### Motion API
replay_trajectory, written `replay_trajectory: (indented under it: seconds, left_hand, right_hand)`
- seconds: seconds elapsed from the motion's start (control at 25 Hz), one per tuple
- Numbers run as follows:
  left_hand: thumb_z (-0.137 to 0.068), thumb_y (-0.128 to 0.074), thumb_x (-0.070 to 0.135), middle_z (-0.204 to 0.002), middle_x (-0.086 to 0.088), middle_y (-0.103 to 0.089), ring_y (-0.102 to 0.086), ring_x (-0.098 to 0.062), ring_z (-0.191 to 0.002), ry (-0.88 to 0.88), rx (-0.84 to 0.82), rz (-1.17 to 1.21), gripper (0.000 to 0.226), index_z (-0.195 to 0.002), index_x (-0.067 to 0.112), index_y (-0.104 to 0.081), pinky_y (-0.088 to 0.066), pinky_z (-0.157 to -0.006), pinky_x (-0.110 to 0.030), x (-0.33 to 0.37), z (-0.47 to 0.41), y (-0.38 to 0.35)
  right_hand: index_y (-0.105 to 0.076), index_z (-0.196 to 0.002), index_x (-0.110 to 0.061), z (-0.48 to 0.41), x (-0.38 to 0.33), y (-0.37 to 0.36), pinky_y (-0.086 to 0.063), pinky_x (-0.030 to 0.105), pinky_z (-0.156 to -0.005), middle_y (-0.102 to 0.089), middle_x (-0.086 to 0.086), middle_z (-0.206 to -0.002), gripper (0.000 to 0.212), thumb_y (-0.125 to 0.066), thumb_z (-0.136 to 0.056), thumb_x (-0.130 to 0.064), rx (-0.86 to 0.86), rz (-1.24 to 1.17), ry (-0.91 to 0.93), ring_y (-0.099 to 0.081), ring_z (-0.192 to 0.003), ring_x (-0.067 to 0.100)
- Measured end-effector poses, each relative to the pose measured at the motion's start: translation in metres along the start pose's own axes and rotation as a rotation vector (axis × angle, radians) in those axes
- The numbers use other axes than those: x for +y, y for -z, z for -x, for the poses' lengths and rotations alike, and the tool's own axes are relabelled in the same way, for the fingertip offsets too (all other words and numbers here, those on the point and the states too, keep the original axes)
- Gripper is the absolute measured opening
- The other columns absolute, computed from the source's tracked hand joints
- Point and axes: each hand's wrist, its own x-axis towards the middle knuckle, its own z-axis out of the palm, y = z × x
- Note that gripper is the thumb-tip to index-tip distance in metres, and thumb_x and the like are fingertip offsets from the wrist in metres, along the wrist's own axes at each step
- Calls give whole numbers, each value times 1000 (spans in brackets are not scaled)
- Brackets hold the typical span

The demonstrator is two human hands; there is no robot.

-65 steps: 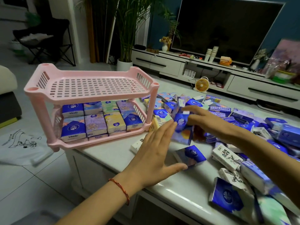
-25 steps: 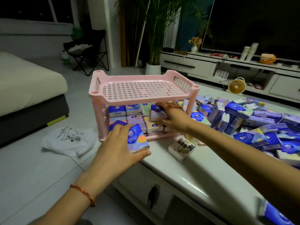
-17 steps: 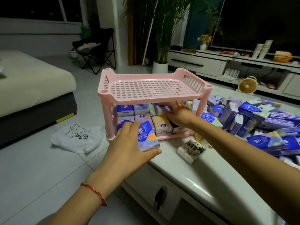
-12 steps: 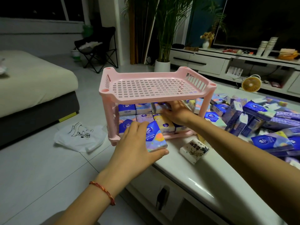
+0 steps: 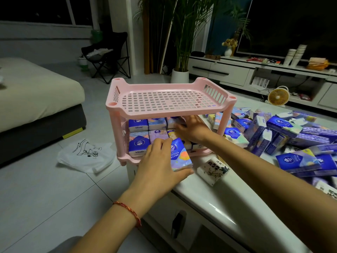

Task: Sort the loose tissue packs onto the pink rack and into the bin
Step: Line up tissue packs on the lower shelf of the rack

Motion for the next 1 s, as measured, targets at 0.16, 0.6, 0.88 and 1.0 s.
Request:
replay_trajectory:
  seconds: [0.16,0.6,0.88,1.0]
  left_hand:
    - [-72,-67,56,-127,4,-35,-37,-17,-118,38,51,-57,82,-137,22,-30,-30,-91,-22,-1,-6,4]
    - [-78,-62,52,-144,-4,-28,-30,-23,-131,41,49,-67,87,-145,15,-20,-30,-104,-32,13,-26,-7]
    - [-94,-34,53,-157,-10,-4,-5,-28,-144,83,-125,-221,74,-148,10,-8,-12,-117,-43,1,-52,-15]
    - [-98,-28,43,-157,-8,-1,2,-28,-144,76,-172,-284,63,-148,12,-9,-4,-118,-43,-2,-66,-19]
  right_hand:
    - [-60,-111,-6,30,-10,21,-40,27,-81,-62,13,-112,23,-46,-94,-13,161,-118,-11,-55,-104,26]
    - [-45,-113,-11,87,-39,32,-45,25,-60,-59,8,-82,32,-58,-84,-7,-43,-640,-271,-54,-68,13]
    - [-43,-106,-15,78,-10,18,-53,44,-78,-59,10,-100,24,-53,-87,-27,277,-576,-420,-61,-88,28]
    - [-45,-110,-13,84,-12,19,-48,41,-78,-50,12,-122,31,-49,-90,-37,234,-153,-372,-58,-97,33]
